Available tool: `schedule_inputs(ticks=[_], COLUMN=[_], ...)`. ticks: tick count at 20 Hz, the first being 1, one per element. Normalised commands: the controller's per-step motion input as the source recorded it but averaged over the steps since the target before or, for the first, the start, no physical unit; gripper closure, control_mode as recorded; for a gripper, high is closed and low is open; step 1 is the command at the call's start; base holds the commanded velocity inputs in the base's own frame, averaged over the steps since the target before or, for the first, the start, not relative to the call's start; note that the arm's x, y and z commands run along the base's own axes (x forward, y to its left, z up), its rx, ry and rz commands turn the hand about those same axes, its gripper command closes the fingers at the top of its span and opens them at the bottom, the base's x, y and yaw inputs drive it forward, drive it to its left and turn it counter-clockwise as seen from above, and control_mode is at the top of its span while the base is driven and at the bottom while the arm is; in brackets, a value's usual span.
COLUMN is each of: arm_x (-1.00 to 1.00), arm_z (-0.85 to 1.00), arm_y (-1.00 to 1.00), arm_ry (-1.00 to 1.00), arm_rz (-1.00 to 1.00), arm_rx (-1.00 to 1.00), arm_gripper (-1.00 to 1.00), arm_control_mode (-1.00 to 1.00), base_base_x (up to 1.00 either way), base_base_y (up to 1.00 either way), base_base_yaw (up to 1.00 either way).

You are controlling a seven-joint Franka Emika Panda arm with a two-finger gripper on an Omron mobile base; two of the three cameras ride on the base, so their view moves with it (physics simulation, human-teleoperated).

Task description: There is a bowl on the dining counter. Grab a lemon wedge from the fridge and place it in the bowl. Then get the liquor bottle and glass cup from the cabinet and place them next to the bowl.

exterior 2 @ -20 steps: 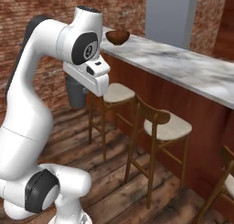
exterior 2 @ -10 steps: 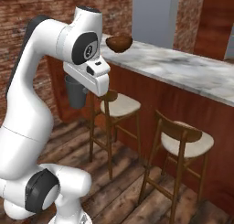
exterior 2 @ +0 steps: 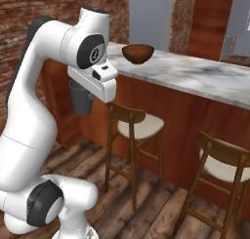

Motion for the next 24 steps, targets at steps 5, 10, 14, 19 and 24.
schedule_inputs(ticks=[5,10,14,19,24], arm_x=[0.0,0.0,0.0,0.0,0.0], arm_z=[0.0,0.0,0.0,0.0,0.0], arm_y=[0.0,0.0,0.0,0.0,0.0], arm_ry=[0.0,0.0,0.0,0.0,0.0], arm_rz=[0.0,0.0,0.0,0.0,0.0], arm_rx=[0.0,0.0,0.0,0.0,0.0], arm_gripper=[1.0,1.0,1.0,1.0,1.0], arm_control_mode=[1.0,1.0,1.0,1.0,1.0], base_base_x=[0.66,0.72,0.77,0.9,0.89], base_base_y=[0.84,0.7,0.64,0.54,0.56], base_base_yaw=[-0.3,-0.28,-0.28,-0.27,-0.26])
